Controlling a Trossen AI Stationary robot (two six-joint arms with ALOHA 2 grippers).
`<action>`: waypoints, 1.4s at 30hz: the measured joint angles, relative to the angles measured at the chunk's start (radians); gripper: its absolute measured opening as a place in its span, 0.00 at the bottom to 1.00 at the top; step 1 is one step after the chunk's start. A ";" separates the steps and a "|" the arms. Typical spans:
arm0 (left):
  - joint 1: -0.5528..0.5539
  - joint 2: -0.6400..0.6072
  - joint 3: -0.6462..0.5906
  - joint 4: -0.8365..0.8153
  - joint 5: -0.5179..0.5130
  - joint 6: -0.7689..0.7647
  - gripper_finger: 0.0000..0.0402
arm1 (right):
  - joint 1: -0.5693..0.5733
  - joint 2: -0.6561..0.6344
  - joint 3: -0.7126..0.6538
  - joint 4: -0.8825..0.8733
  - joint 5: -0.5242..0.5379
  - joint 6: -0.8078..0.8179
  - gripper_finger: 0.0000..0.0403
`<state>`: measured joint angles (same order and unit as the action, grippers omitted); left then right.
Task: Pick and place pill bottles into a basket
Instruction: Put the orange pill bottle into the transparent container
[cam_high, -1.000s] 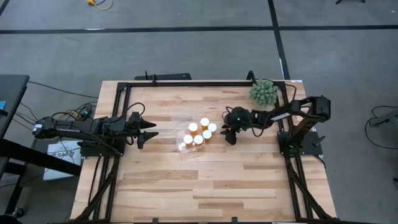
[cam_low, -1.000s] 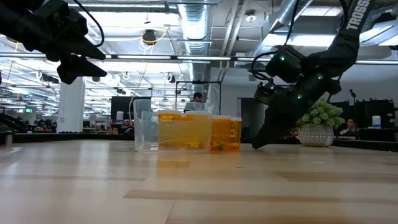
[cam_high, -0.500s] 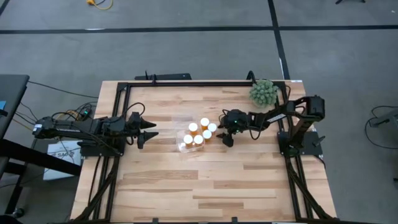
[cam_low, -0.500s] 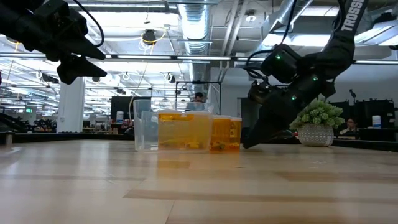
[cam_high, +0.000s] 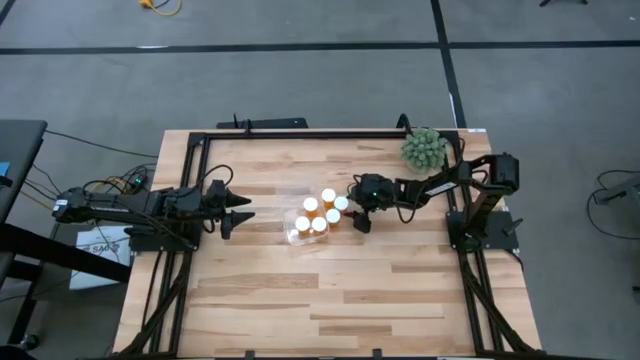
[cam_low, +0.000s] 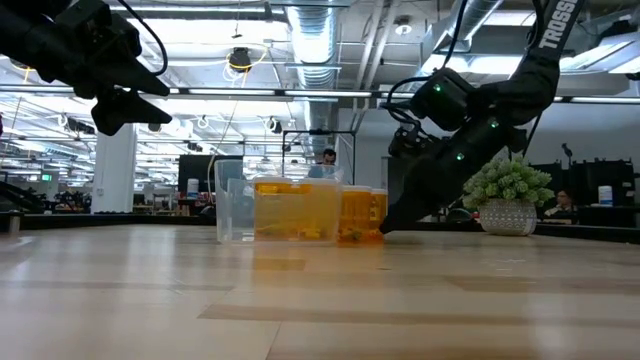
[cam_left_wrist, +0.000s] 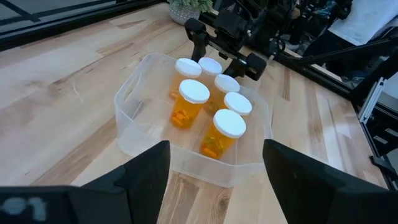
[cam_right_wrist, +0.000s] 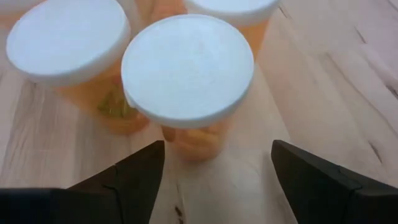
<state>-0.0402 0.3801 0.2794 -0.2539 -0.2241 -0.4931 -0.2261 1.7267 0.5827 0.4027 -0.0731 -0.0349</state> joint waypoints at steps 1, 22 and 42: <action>0.000 0.000 0.000 0.000 0.000 0.000 0.61 | -0.001 0.000 0.000 0.001 -0.001 0.000 0.72; 0.000 0.000 0.000 0.000 0.003 -0.009 0.61 | 0.041 -0.003 0.006 0.055 -0.017 -0.002 0.72; 0.000 0.000 0.000 -0.002 0.010 -0.027 0.61 | 0.028 -0.005 0.052 -0.014 0.021 0.017 0.52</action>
<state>-0.0399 0.3799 0.2794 -0.2563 -0.2146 -0.5198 -0.1986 1.7222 0.6346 0.3886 -0.0524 -0.0177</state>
